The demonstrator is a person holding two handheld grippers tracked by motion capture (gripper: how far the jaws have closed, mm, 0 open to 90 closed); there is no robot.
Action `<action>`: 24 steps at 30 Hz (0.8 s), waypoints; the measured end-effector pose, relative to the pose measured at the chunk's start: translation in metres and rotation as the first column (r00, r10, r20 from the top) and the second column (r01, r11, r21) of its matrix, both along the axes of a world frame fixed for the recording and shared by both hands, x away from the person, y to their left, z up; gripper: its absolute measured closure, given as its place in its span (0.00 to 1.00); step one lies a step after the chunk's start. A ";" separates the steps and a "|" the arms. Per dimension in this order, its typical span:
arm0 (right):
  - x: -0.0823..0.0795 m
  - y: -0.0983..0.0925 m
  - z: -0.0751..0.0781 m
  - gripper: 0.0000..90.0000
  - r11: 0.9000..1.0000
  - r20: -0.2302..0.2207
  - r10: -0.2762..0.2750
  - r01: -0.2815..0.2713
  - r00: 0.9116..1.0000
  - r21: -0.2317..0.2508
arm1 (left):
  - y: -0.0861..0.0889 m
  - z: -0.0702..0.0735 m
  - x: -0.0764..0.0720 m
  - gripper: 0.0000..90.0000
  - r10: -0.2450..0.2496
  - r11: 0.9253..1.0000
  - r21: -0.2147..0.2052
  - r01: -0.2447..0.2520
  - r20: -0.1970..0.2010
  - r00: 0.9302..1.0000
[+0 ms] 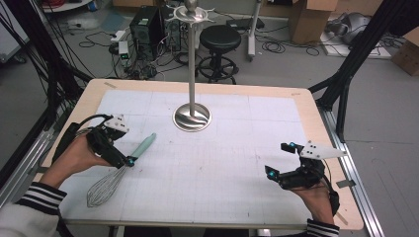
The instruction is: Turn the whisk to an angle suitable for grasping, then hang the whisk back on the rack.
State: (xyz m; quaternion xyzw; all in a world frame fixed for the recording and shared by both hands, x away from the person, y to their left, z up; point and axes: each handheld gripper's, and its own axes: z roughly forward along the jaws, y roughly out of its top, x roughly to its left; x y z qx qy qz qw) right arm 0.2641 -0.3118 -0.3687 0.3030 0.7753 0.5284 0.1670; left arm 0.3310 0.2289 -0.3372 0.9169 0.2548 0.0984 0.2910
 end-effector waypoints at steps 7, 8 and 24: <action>0.000 -0.001 0.000 0.01 1.000 0.000 -0.002 0.002 1.000 0.000 | 0.000 0.000 -0.001 0.02 -0.010 1.000 0.008 0.010 0.014 1.000; 0.000 -0.001 0.000 0.01 1.000 0.000 -0.002 0.002 1.000 0.000 | -0.001 0.000 -0.001 0.02 -0.008 1.000 0.010 0.008 0.016 1.000; -0.001 -0.002 0.002 0.01 1.000 0.007 -0.004 0.003 1.000 0.002 | 0.000 0.003 0.004 0.02 0.022 1.000 0.018 -0.022 0.026 0.999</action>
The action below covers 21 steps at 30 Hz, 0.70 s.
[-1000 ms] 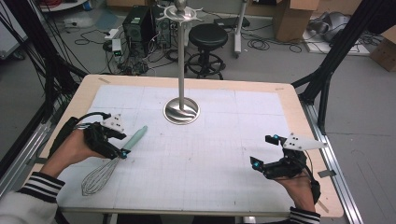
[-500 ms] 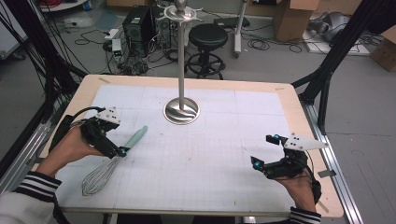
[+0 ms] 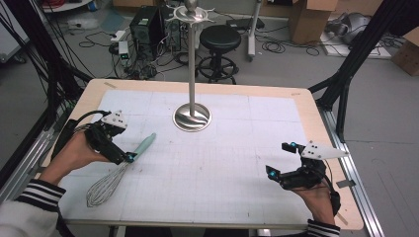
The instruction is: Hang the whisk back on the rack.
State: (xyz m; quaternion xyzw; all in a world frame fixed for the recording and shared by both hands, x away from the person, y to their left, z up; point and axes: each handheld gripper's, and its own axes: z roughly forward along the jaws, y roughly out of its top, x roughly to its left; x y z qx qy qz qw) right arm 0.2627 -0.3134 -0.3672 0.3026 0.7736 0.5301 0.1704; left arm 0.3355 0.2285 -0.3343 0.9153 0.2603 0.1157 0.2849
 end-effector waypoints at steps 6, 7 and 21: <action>0.000 0.001 0.000 0.01 1.000 0.000 0.006 -0.006 1.000 -0.003 | -0.001 -0.004 0.007 0.02 0.006 1.000 0.000 -0.006 -0.018 1.000; 0.000 0.001 0.000 0.01 1.000 0.000 0.008 -0.008 1.000 -0.003 | -0.001 -0.005 0.008 0.02 0.012 1.000 0.001 -0.012 -0.024 1.000; 0.001 0.002 -0.001 0.01 1.000 0.001 0.014 -0.014 1.000 -0.001 | -0.001 -0.029 0.025 0.02 0.052 0.998 0.036 -0.048 -0.107 0.993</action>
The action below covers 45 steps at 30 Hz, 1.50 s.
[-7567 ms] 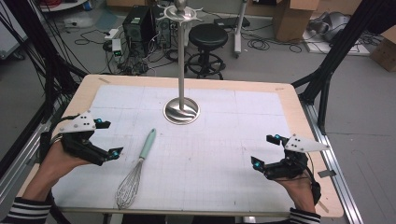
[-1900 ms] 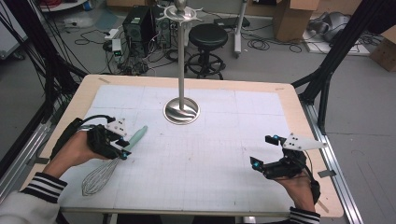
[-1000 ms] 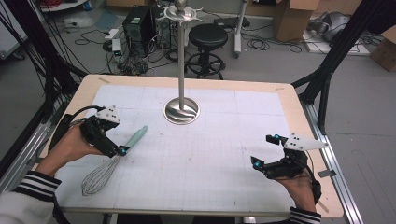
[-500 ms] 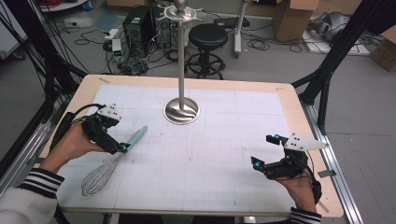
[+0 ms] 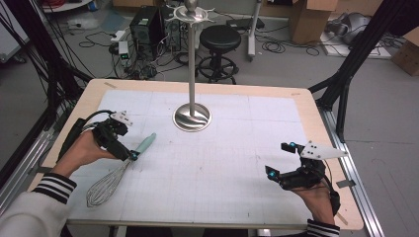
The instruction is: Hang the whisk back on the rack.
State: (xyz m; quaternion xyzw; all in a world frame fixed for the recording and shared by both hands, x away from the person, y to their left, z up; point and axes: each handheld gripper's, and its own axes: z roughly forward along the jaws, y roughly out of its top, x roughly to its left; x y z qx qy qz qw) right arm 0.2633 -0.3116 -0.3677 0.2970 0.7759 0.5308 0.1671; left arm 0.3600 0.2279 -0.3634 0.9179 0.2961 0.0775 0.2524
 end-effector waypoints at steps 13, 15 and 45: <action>0.000 -0.003 -0.001 0.01 1.000 -0.005 -0.005 0.005 1.000 0.006 | -0.001 -0.020 0.013 0.02 0.013 1.000 0.024 -0.011 -0.094 0.995; 0.001 -0.003 -0.001 0.01 1.000 -0.007 -0.004 0.004 1.000 0.004 | -0.002 -0.024 0.014 0.03 0.010 0.999 0.034 -0.006 -0.113 0.994; 0.000 -0.002 0.000 0.01 1.000 -0.006 0.003 -0.003 1.000 0.002 | -0.017 -0.049 0.018 0.47 0.010 0.995 0.099 0.014 -0.234 0.972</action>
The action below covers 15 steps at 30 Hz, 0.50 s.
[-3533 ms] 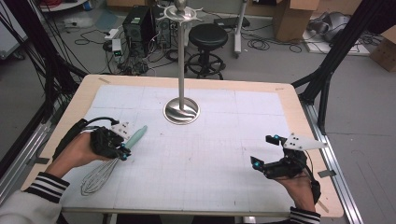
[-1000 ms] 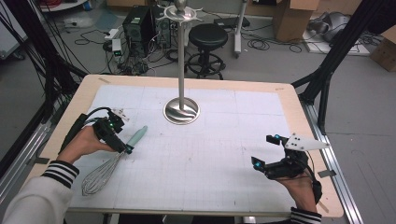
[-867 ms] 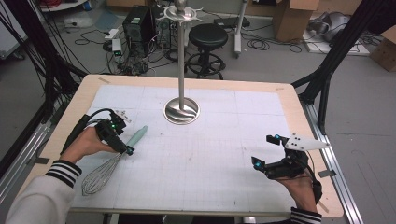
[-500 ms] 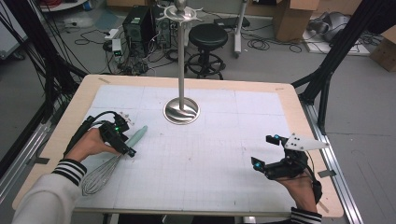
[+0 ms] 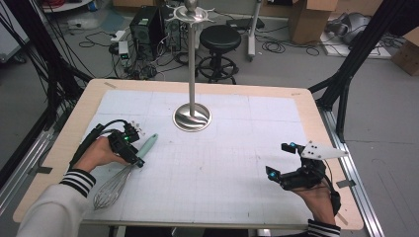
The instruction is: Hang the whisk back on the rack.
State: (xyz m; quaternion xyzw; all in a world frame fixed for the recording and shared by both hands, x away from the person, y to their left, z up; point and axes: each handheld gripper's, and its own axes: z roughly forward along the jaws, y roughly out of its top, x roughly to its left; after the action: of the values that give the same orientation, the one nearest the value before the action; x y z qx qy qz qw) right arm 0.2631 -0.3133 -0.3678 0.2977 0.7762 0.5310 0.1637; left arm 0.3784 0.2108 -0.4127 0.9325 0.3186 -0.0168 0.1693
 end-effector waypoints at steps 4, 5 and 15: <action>0.000 0.000 0.000 0.01 1.000 0.001 -0.001 0.001 1.000 0.000 | -0.001 -0.001 0.000 0.51 0.019 1.000 0.003 -0.019 0.005 1.000; 0.000 0.000 0.000 0.01 1.000 0.000 -0.001 0.001 1.000 0.001 | 0.000 0.000 0.001 0.53 0.011 1.000 0.019 -0.011 0.004 1.000; 0.000 0.001 0.000 0.01 1.000 0.000 0.002 -0.002 1.000 -0.002 | -0.004 0.001 0.000 0.65 0.084 0.996 0.025 -0.084 -0.012 0.996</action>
State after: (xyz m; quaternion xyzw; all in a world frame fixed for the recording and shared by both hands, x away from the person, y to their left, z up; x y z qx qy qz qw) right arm 0.2633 -0.3125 -0.3679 0.2971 0.7771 0.5303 0.1635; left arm 0.3787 0.2069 -0.4119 0.9202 0.3588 -0.0119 0.1562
